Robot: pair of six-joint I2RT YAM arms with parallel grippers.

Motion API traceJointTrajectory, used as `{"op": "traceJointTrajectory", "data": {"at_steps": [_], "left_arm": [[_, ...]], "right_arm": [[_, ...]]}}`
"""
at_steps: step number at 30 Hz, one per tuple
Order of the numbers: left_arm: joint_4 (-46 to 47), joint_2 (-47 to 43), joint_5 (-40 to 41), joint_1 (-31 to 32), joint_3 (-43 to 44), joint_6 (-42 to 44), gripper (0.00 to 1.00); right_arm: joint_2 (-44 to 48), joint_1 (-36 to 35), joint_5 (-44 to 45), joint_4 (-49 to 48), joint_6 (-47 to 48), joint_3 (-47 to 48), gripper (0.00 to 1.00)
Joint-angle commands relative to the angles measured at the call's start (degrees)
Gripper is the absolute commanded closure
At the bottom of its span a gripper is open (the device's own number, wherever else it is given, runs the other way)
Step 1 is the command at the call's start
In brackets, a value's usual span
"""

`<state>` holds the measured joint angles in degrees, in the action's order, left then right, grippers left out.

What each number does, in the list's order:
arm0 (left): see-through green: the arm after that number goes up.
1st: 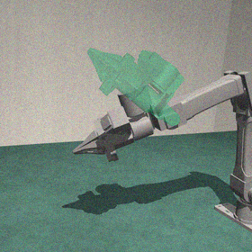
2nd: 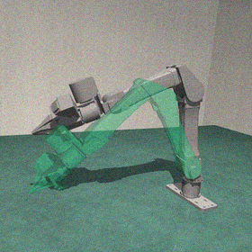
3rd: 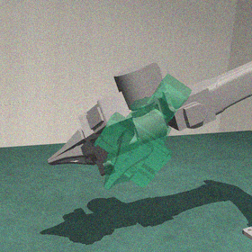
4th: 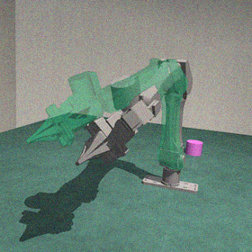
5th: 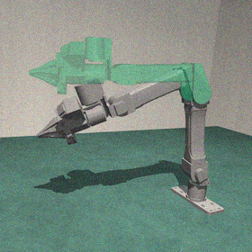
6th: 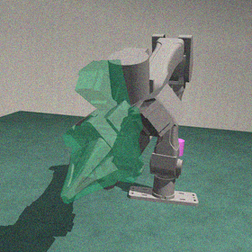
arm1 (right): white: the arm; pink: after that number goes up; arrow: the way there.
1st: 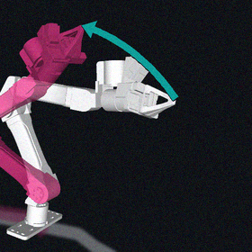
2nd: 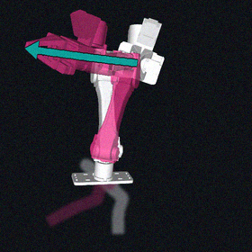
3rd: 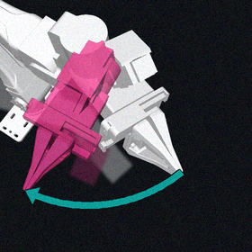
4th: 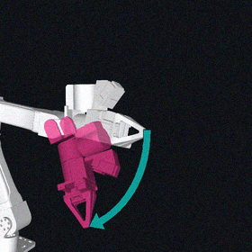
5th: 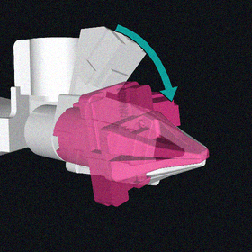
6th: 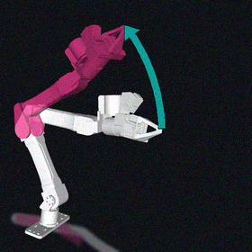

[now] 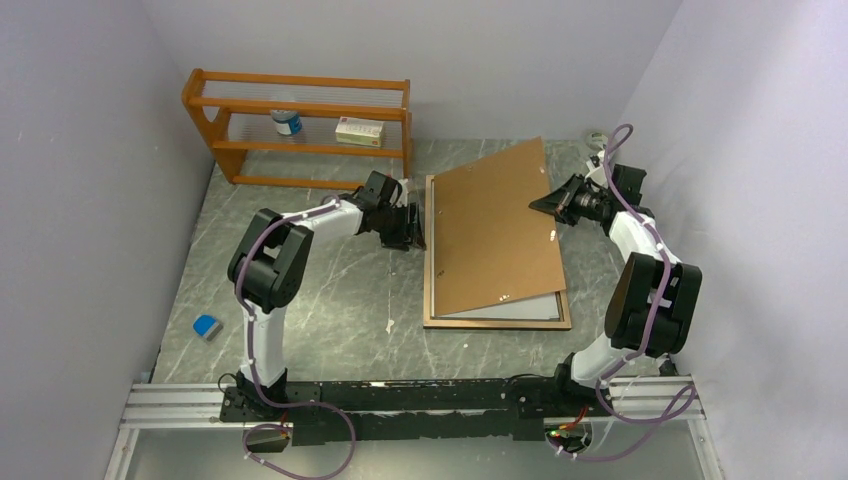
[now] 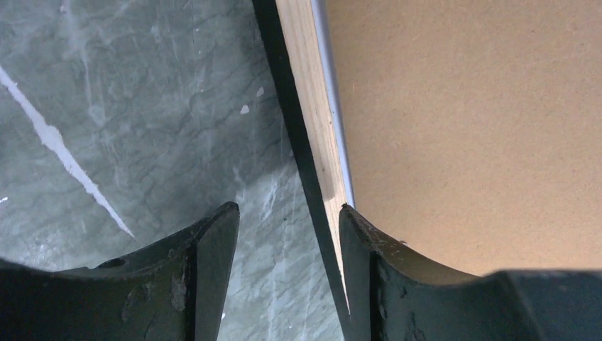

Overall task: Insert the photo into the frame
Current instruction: Place the photo frame item in the photo frame.

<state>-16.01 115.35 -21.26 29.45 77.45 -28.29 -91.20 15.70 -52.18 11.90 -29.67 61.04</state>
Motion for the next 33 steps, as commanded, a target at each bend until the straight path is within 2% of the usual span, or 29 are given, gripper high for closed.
{"op": "traceJointTrajectory", "data": {"at_steps": [1, 16, 33], "left_arm": [[4.1, 1.7, -2.4, 0.0, -0.5, -0.3, 0.40], [4.2, 4.8, -0.8, 0.1, -0.4, -0.5, 0.45], [3.8, 5.7, 0.2, 0.0, -0.6, -0.5, 0.45]], "right_arm": [[0.5, -0.4, -3.1, -2.6, -0.6, -0.4, 1.00], [-3.5, -0.3, -2.3, 11.2, 4.2, 4.3, 1.00], [0.8, 0.0, 0.4, 12.8, 5.7, 1.1, 1.00]]}}
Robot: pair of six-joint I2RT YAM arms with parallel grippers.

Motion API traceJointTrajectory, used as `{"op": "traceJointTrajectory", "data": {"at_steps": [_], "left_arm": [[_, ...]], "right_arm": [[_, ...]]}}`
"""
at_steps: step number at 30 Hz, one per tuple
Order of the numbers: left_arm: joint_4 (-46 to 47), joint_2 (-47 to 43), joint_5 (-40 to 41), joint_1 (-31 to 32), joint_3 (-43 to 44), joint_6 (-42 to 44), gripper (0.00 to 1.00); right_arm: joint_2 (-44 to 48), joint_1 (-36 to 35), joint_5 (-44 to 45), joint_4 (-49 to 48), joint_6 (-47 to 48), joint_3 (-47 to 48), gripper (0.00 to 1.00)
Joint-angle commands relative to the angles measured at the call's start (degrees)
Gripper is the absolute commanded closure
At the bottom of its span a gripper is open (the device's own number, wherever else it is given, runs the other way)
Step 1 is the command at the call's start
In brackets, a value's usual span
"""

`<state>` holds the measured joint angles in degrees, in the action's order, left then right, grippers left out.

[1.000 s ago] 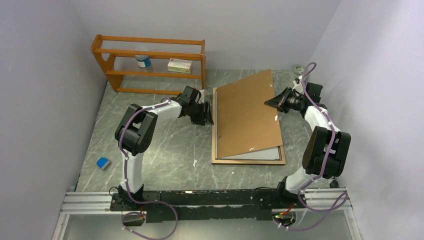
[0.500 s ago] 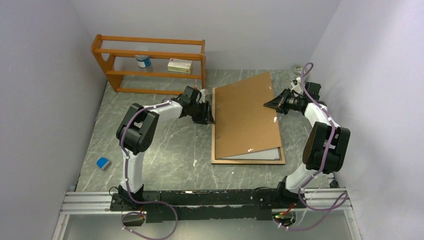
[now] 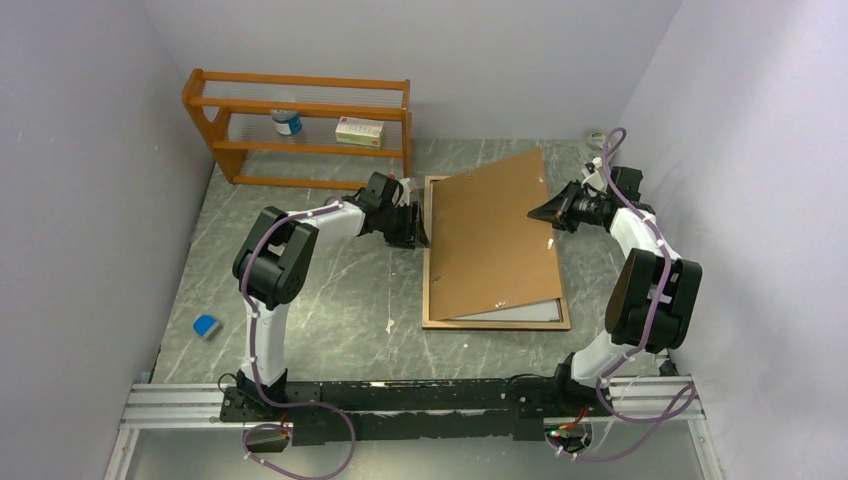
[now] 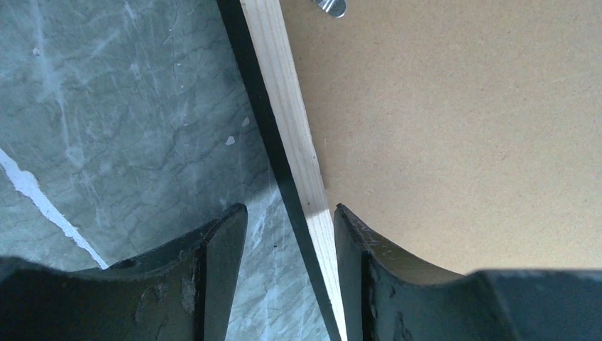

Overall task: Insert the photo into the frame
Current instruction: Place the photo frame item in the photo frame.

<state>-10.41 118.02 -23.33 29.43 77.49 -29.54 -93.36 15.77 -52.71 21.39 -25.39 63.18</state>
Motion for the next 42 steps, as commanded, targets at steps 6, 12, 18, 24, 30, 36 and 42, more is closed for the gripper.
{"op": "traceJointTrajectory", "data": {"at_steps": [6, 12, 18, 24, 30, 36, 42], "left_arm": [[-1.4, 2.7, 2.1, 0.1, -1.4, 0.6, 0.46], [-1.6, 2.7, 1.9, 0.1, -1.8, 1.0, 0.49], [-2.7, 2.5, 3.4, 0.1, -1.7, 1.2, 0.56], [-6.6, 3.6, 5.2, 0.0, -0.1, 2.1, 0.56], [-7.2, 3.8, 5.6, 0.1, -0.1, 1.5, 0.58], [-7.9, 4.0, 5.6, 0.1, 0.2, 1.5, 0.58], [-8.4, 4.0, 5.3, 0.1, 0.4, 1.6, 0.58]], "right_arm": [[4.9, 0.0, 1.3, 2.8, 1.7, -3.2, 1.00], [3.0, -0.4, 0.7, -2.1, 0.5, -3.7, 1.00], [0.2, -2.4, 2.2, -3.4, 0.4, -3.6, 0.99], [-0.9, -2.6, 6.3, -0.4, 1.8, -3.4, 0.79], [-1.1, -2.7, 12.3, 3.4, 4.0, -1.7, 0.39], [-1.5, -2.9, 16.4, 5.7, 5.6, -0.5, 0.05], [-2.0, -3.4, 20.0, 6.5, 5.9, 0.1, 0.03]]}}
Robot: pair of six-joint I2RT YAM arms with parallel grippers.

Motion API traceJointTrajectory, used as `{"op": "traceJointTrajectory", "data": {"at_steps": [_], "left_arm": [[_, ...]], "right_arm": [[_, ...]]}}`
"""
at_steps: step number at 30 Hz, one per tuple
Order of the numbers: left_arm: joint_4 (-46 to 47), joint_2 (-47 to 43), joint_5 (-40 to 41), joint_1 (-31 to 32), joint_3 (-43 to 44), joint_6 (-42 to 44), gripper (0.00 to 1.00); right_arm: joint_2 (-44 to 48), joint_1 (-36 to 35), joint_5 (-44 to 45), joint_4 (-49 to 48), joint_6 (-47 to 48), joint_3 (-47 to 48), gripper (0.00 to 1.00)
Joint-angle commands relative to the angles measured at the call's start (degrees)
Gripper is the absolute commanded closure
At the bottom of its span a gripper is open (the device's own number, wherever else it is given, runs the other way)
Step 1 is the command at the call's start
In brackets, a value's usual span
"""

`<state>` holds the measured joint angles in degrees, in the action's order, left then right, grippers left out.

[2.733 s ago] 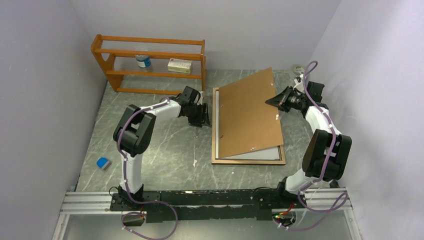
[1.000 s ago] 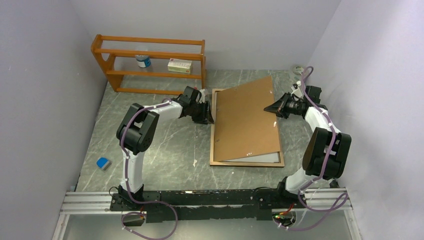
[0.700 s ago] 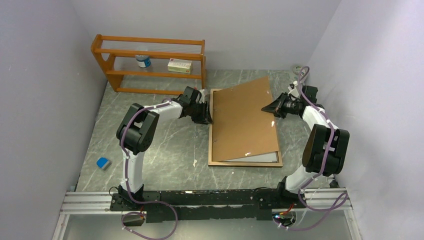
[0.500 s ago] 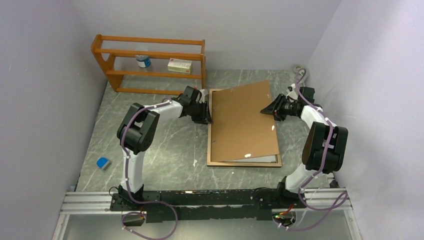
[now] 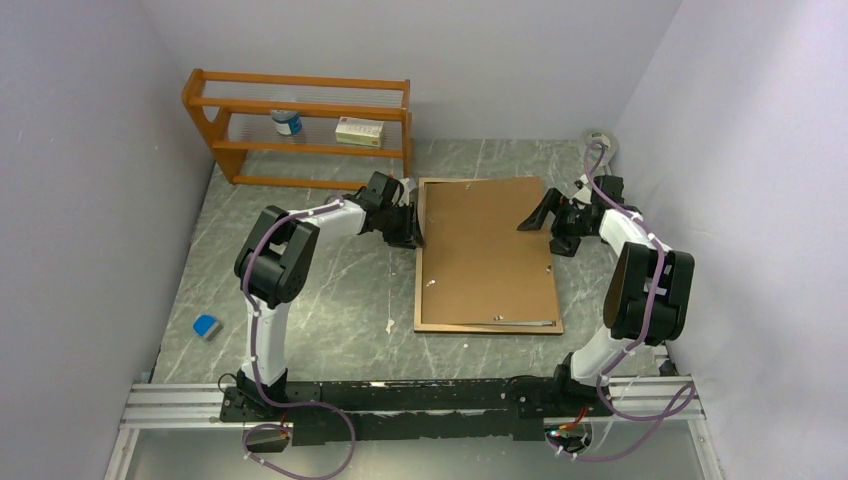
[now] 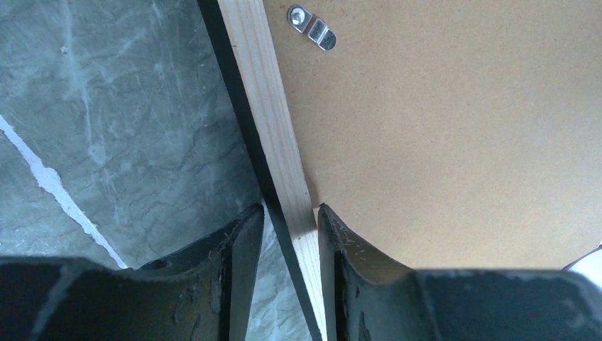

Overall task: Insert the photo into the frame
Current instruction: Place the photo frame item in the photo frame.

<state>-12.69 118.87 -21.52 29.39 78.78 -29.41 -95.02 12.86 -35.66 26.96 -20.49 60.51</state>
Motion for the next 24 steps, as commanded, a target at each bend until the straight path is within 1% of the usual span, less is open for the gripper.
{"op": "traceJointTrajectory", "data": {"at_steps": [1, 4, 9, 14, 18, 21, 24], "left_arm": [[-6.1, 3.2, 3.3, 0.1, -0.9, 1.5, 0.58], [-5.9, 3.0, 2.4, 0.1, -1.2, 1.5, 0.58], [-5.9, 2.5, 1.8, 0.1, -1.7, 0.8, 0.56], [-6.1, 2.2, 1.8, 0.1, -2.3, 0.2, 0.56], [-6.0, 1.8, 1.4, 0.1, -2.6, 0.1, 0.54], [-6.1, 1.5, 1.5, 0.1, -3.0, 0.0, 0.49], [-6.0, 1.4, 1.3, 0.1, -3.3, 0.0, 0.48]], "right_arm": [[-0.7, -0.5, 2.5, 0.6, 0.7, 2.7, 0.04], [-2.3, -1.4, 0.6, 0.5, -0.4, 3.0, 0.09], [-3.0, -2.8, 3.1, 2.0, -0.1, 4.4, 0.09], [-1.3, -2.8, 12.5, 4.6, 1.8, 5.6, 0.01], [0.2, -3.0, 18.6, 4.9, 1.4, 5.4, 0.01], [-0.1, -3.9, 21.5, 5.2, 0.5, 4.9, 0.01], [0.5, -4.5, 25.0, 4.7, 0.1, 3.6, 0.01]]}}
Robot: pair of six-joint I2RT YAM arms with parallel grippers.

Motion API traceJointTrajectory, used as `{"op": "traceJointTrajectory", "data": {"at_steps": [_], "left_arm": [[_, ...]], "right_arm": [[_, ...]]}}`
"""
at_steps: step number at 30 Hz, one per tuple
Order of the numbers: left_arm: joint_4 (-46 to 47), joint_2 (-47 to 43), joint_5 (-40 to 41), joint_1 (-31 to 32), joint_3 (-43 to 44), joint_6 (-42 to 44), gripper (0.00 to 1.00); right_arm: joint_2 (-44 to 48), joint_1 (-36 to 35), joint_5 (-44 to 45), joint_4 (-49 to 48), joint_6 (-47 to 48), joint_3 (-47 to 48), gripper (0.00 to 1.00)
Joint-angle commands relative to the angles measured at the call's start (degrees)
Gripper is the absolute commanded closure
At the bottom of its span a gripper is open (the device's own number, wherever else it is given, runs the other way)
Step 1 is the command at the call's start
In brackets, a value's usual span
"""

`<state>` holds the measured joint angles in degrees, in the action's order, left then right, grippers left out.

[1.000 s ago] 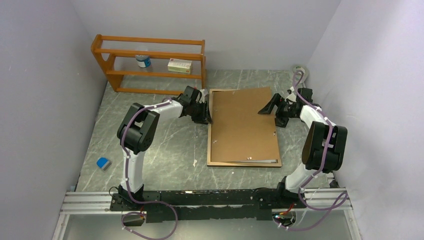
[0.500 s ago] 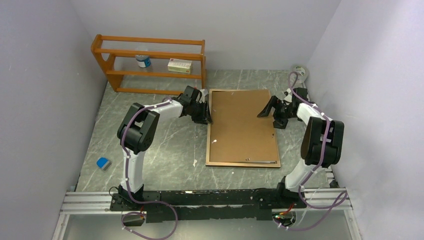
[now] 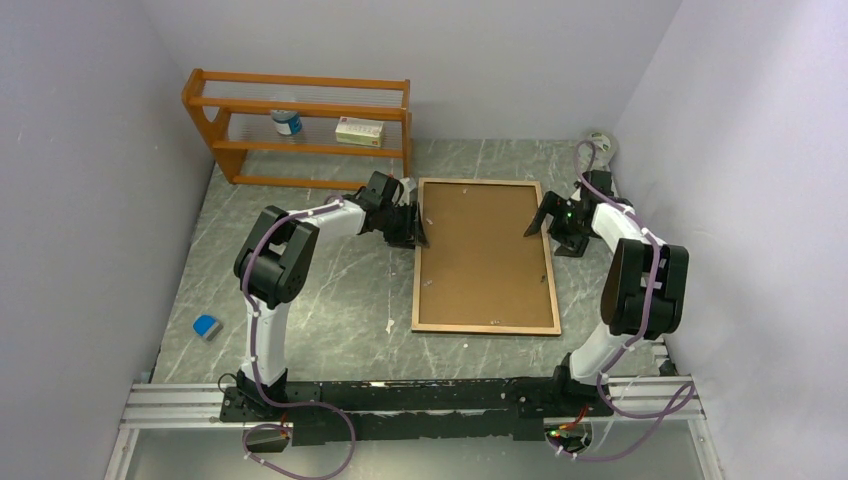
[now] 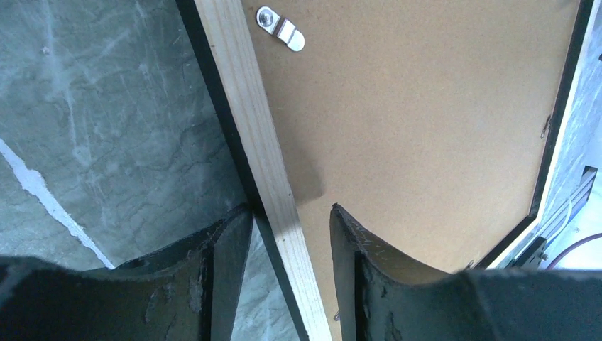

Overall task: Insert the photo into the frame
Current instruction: Place the photo frame item in the photo frame, then move the photo frame to the center of the board.

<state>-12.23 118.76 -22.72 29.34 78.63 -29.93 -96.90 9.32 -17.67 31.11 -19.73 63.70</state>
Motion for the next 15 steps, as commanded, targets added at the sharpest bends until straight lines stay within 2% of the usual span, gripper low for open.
{"op": "traceJointTrajectory", "data": {"at_steps": [1, 11, 15], "left_arm": [[-6.4, 1.5, 2.3, 0.2, -3.4, 0.4, 0.48], [-4.5, 1.1, -0.8, 0.2, -5.0, -0.6, 0.61], [-3.6, 0.5, -2.1, 0.3, -6.4, -1.0, 0.74]], "right_arm": [[2.7, -1.0, 7.4, 0.3, -0.7, 0.1, 0.01], [2.5, -1.0, 2.8, -1.4, -2.8, -6.5, 0.01], [8.1, -1.1, 0.8, -3.3, -4.5, -12.5, 0.02]]}}
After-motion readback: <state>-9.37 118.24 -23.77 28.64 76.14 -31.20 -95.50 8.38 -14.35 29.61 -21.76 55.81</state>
